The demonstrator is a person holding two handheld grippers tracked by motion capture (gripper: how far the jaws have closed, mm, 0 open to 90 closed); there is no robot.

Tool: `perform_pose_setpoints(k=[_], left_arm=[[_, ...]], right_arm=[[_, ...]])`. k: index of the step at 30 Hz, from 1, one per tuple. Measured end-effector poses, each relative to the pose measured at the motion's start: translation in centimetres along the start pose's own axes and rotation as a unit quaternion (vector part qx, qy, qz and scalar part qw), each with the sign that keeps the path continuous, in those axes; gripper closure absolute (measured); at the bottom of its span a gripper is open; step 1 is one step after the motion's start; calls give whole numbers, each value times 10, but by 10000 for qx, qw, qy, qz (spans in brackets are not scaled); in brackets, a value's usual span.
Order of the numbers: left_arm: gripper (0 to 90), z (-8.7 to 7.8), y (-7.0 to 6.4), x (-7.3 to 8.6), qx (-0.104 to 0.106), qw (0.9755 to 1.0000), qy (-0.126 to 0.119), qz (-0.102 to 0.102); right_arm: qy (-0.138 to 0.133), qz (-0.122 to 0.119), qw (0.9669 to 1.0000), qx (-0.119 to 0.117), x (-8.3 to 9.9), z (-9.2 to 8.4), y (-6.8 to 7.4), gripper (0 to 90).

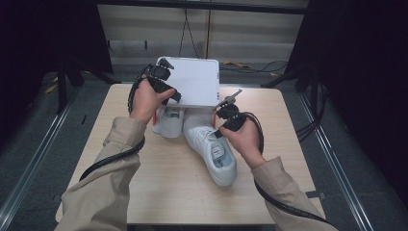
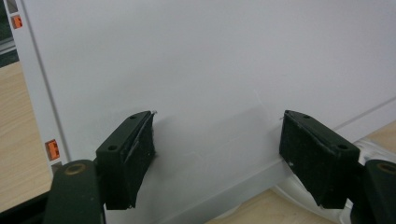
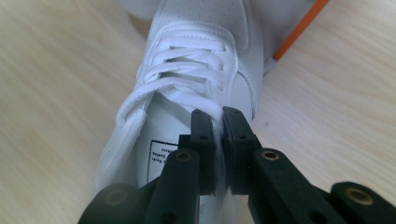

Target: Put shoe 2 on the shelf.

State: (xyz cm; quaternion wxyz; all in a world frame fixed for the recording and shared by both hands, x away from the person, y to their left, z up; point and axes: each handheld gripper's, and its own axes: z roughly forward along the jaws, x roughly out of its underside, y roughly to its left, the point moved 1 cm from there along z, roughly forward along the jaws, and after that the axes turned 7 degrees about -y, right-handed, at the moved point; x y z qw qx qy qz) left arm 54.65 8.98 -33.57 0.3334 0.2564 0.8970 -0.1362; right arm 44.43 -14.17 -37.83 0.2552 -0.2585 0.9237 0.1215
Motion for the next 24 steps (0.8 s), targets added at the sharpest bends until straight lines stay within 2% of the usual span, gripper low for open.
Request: perform_pose_setpoints(k=[2, 3, 4, 5, 6, 7, 8, 9, 10, 11, 12, 13, 14, 15, 16, 17, 18, 19, 20, 21, 23, 24], left_arm=[[260, 0, 0, 0, 3, 10000, -9, 7], [260, 0, 0, 0, 7, 10000, -4, 12], [260, 0, 0, 0, 7, 10000, -4, 12], [260, 0, 0, 0, 0, 10000, 2, 32], [260, 0, 0, 0, -3, 10000, 5, 30], [260, 0, 0, 0, 7, 10000, -5, 26], [260, 0, 0, 0, 7, 10000, -5, 26], [259, 0, 0, 0, -3, 10000, -9, 16], [259, 0, 0, 0, -3, 10000, -9, 16], [259, 0, 0, 1, 1, 10000, -26, 21], [259, 0, 0, 1, 1, 10000, -26, 21], [259, 0, 0, 1, 6, 10000, -16, 35], [259, 0, 0, 0, -1, 10000, -21, 20], [259, 0, 0, 0, -1, 10000, -23, 22], [259, 0, 0, 0, -9, 10000, -23, 12], [260, 0, 0, 0, -10, 10000, -2, 20], [260, 0, 0, 0, -10, 10000, -2, 20], [259, 0, 0, 0, -10, 10000, -7, 22], [259, 0, 0, 0, -10, 10000, -7, 22], [259, 0, -1, 0, -21, 10000, 13, 21], [259, 1, -1, -1, -35, 10000, 8, -7], [259, 1, -2, -1, -52, 10000, 14, -29]], right_arm=[[-53, 11, 10000, 6, -3, 5, 0, 839], [96, -109, 9997, 200, -4, 11, 1, 837], [96, -109, 9997, 200, -4, 11, 1, 837], [81, -92, 9998, 160, -3, 12, 0, 836], [77, 18, 10000, -56, -1, 15, -3, 830], [59, -91, 9999, -19, -1, 14, -2, 826], [59, -91, 9999, -19, -1, 14, -2, 826], [74, -210, 9998, -7, 0, 14, 0, 788], [74, -210, 9998, -7, 0, 14, 0, 788], [183, -292, 9993, -155, 0, 13, 2, 668], [249, -317, 9989, -225, 0, 12, 2, 617], [249, -317, 9989, -225, 0, 12, 2, 617], [336, -415, 9982, -269, 0, 8, 4, 592], [416, -621, 9969, -229, 1, 3, 6, 544], [428, -752, 9960, -211, 3, 0, 6, 526], [332, -914, 9949, -272, 8, -10, 8, 479], [332, -914, 9949, -272, 8, -10, 8, 479], [410, -998, 9933, -425, 16, -18, 10, 447], [410, -998, 9933, -425, 16, -18, 10, 447], [459, -1127, 9913, -506, 24, -24, 13, 439], [495, -1184, 9903, -536, 27, -25, 15, 429], [646, -1350, 9868, -624, 37, -25, 24, 409]])
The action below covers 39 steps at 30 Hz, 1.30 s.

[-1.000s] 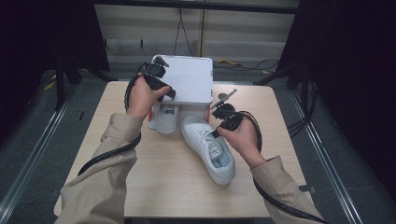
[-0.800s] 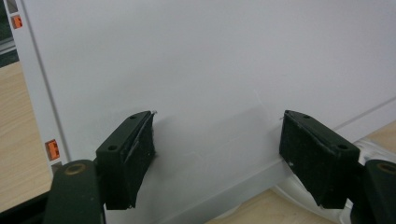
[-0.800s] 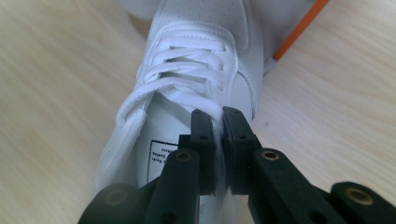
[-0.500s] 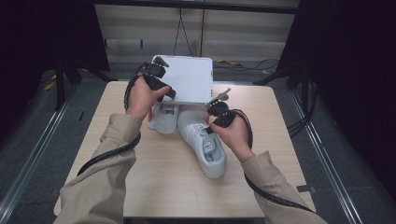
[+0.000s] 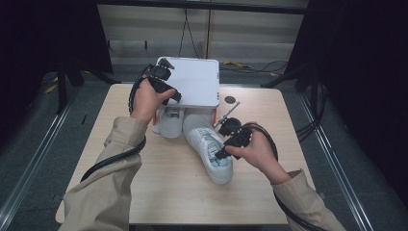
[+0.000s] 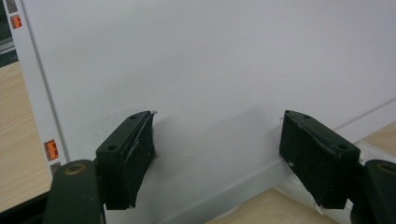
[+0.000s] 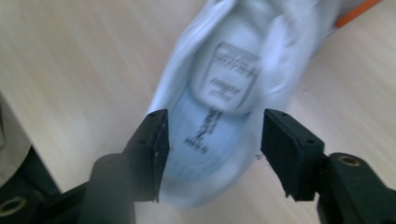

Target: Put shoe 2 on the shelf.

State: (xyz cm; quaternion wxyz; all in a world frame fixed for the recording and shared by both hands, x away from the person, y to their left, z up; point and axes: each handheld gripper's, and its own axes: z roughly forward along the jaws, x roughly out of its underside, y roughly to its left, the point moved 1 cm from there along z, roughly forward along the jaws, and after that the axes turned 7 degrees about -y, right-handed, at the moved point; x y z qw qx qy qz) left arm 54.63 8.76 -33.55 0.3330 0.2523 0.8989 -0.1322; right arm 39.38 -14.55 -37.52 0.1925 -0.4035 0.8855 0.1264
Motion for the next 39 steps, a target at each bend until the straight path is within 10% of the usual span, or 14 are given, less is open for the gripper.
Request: perform_pose_setpoints(k=[5, 16, 22, 39], left_arm=[[259, 0, 0, 0, -18, 10000, 18, 0], [260, -1, -1, 1, -37, 10000, 9, -10], [260, 0, -1, 1, -35, 10000, -22, -30], [260, 0, -1, 2, -23, 10000, -60, -31]], right_arm=[[185, -481, 9985, -173, 7, 6, 21, 368], [425, -736, 9958, -327, 13, 21, 35, 385], [657, -925, 9933, -198, 19, 44, 35, 692], [166, -475, 9979, -405, -16, 34, 40, 772]])
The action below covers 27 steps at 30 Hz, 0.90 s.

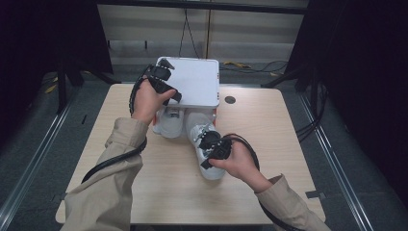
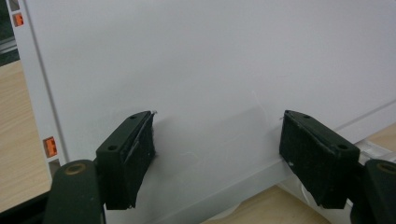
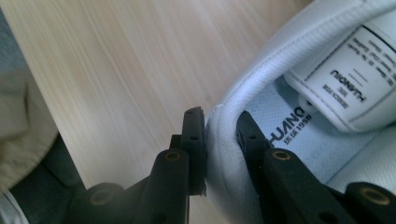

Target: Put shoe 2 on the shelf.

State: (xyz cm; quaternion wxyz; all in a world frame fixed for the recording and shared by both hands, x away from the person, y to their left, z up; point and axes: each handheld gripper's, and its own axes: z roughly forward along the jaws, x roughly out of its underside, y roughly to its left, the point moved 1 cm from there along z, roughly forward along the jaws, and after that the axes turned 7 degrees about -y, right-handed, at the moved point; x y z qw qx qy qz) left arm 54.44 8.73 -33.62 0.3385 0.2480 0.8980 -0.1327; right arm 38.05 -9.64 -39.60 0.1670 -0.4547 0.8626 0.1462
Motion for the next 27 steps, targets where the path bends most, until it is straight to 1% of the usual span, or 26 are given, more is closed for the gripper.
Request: perform_pose_setpoints(k=[2, 3, 4, 6, 8, 9, 12, 13, 14, 15, 16, 18, 21, 22, 24, 25, 26, 27], left_arm=[[260, 0, 0, 0, 0, 10000, -17, -8], [260, 0, 0, 1, 3, 10000, -26, -5], [260, 0, 0, 1, 11, 10000, -32, 1], [260, 0, 1, 1, 38, 10000, -40, 19], [260, 0, 1, 1, 35, 10000, -30, 28], [260, 0, 1, 0, 43, 10000, -25, 23], [260, 0, 1, 0, 44, 10000, -11, 34], [260, 0, 1, 0, 50, 10000, -6, 30], [260, 0, 1, 0, 59, 10000, 5, 29], [260, 0, 1, 0, 59, 10000, 5, 29], [260, 0, 2, -1, 69, 10000, 28, 44], [260, 1, 2, -2, 69, 9999, 60, 43], [260, 1, 2, -2, 69, 9999, 70, 48], [260, 1, 2, -1, 63, 10000, 48, 48], [260, 0, 2, -1, 73, 10000, 31, 49], [260, 0, 2, -1, 71, 10000, 33, 49], [260, 0, 2, -1, 71, 10000, 32, 50], [260, 0, 2, -1, 72, 10000, 35, 51]], right_arm=[[-75, -113, 9999, 62, -7, 1, 2, 767], [-38, -161, 9998, 65, -11, 3, 4, 765], [-65, -224, 9996, 153, -14, 4, 5, 763], [-22, -311, 9991, 301, -19, 6, 6, 766], [-57, -308, 9990, 327, -22, 7, 4, 767], [-38, -275, 9991, 307, -24, 7, 2, 765], [-62, -219, 9991, 357, -29, 12, -8, 764], [-92, -243, 9990, 361, -30, 14, -13, 764], [-93, -165, 9989, 438, -34, 18, -21, 762], [-93, -165, 9989, 438, -34, 18, -21, 762], [-202, -72, 9994, 279, -38, 22, -27, 757], [-186, -123, 9993, 312, -44, 26, -30, 756], [-179, -114, 9991, 379, -49, 30, -34, 754], [-166, -185, 9989, 387, -51, 32, -37, 754], [-281, -160, 9985, 450, -55, 36, -45, 745], [-370, -155, 9983, 429, -57, 38, -49, 736], [-503, -92, 9976, 462, -59, 39, -51, 722], [-562, -111, 9966, 588, -61, 40, -53, 708]])
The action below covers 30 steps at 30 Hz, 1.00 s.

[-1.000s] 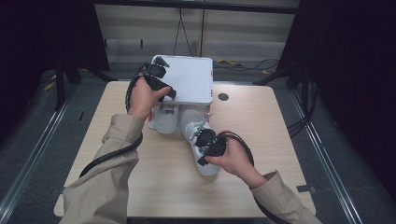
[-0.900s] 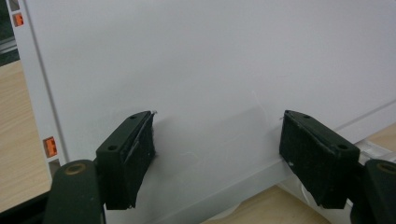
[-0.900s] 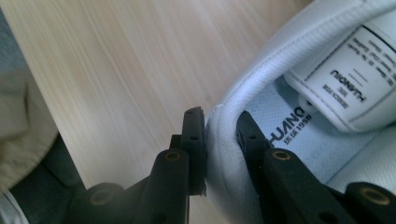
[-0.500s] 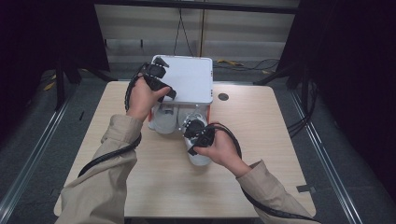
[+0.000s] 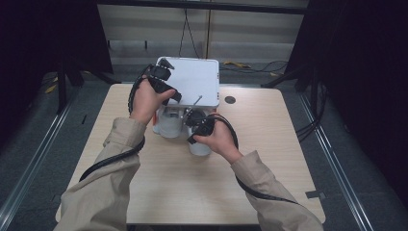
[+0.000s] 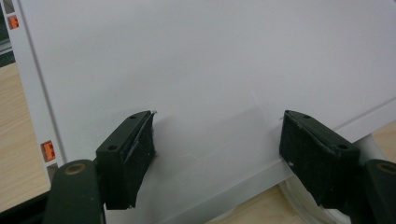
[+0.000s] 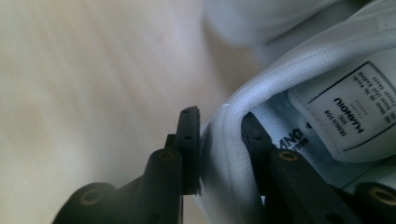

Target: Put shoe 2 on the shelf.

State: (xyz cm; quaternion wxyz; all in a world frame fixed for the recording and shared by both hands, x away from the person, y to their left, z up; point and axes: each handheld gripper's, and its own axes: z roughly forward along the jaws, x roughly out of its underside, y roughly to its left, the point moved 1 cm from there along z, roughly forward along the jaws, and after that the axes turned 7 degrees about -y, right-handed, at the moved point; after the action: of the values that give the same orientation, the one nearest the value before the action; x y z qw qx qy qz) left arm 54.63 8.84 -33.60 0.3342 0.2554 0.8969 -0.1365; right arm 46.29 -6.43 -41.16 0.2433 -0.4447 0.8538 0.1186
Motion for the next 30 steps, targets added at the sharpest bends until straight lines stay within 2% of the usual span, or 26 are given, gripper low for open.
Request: perform_pose_setpoints(k=[1, 2, 3, 4, 6, 9, 10, 11, 12, 14, 15, 17, 19, 21, 22, 23, 24, 25, 26, 28, 29, 30], left_arm=[[260, 0, 0, 0, 10, 10000, 8, 5], [260, 0, 0, 0, 9, 10000, 12, 8], [259, 0, 0, 0, 2, 10000, 15, 1], [260, 0, 0, -1, -3, 10000, 43, 19], [259, 1, 0, -2, -9, 10000, 84, 20], [259, 1, 0, -3, -16, 9999, 114, 23], [259, 1, 0, -2, -14, 9999, 108, 19], [258, 0, 0, -2, -12, 9999, 100, 18], [258, 1, -1, -2, -15, 10000, 89, 8], [254, 1, -1, -2, -33, 10000, 76, -10], [254, 1, -2, -2, -36, 10000, 77, -21], [253, 1, -2, -1, -55, 10000, 55, -41], [253, 1, -2, -1, -48, 10000, 15, -62], [254, 0, -2, 0, -38, 10000, 6, -36], [254, 0, -2, 0, -39, 10000, -8, -41], [254, 0, -2, 0, -41, 10000, -3, -33], [253, 0, -2, 0, -33, 10000, 9, -37], [253, 1, -2, -1, -29, 10000, 25, -20], [254, 1, -2, -1, -22, 10000, 42, -21], [253, 1, -1, -2, -9, 10000, 55, 7], [254, 1, -1, -2, 0, 10000, 46, 8], [253, 1, -1, -1, 0, 10000, 19, 2]], right_arm=[[37, -31, 10000, 62, 0, 1, 1, 625], [37, -31, 10000, 62, 0, 1, 1, 625], [-21, -35, 9999, 126, 2, -2, 3, 509], [-142, -14, 9999, 64, 3, -7, 5, 474], [-207, 74, 9998, -15, 7, -20, 6, 435], [-376, -24, 9992, 160, 16, -46, 12, 449], [-426, -4, 9990, 154, 18, -56, 15, 535], [-353, 26, 9994, 42, 22, -65, 18, 619], [-255, -28, 9997, -55, 26, -71, 21, 605], [-35, -170, 9998, -64, 34, -77, 30, 661], [129, -215, 9996, -162, 38, -74, 35, 663], [353, -275, 9980, -445, 45, -57, 44, 674], [415, -345, 9981, -299, 47, -36, 45, 674], [288, -156, 9994, -78, 44, -21, 37, 680], [175, -59, 9997, 144, 42, -16, 31, 764], [135, -27, 9998, 146, 40, -13, 25, 848], [-9, 163, 9999, 9, 37, -12, 19, 872], [-190, 176, 9997, 13, 34, -12, 15, 878], [-224, 19, 9996, 175, 30, -10, 13, 877], [-189, -13, 9989, 430, 23, -5, 7, 878], [-204, 9, 9992, 354, 21, -1, 4, 890], [-265, 108, 9994, 178, 19, 3, 2, 891]])
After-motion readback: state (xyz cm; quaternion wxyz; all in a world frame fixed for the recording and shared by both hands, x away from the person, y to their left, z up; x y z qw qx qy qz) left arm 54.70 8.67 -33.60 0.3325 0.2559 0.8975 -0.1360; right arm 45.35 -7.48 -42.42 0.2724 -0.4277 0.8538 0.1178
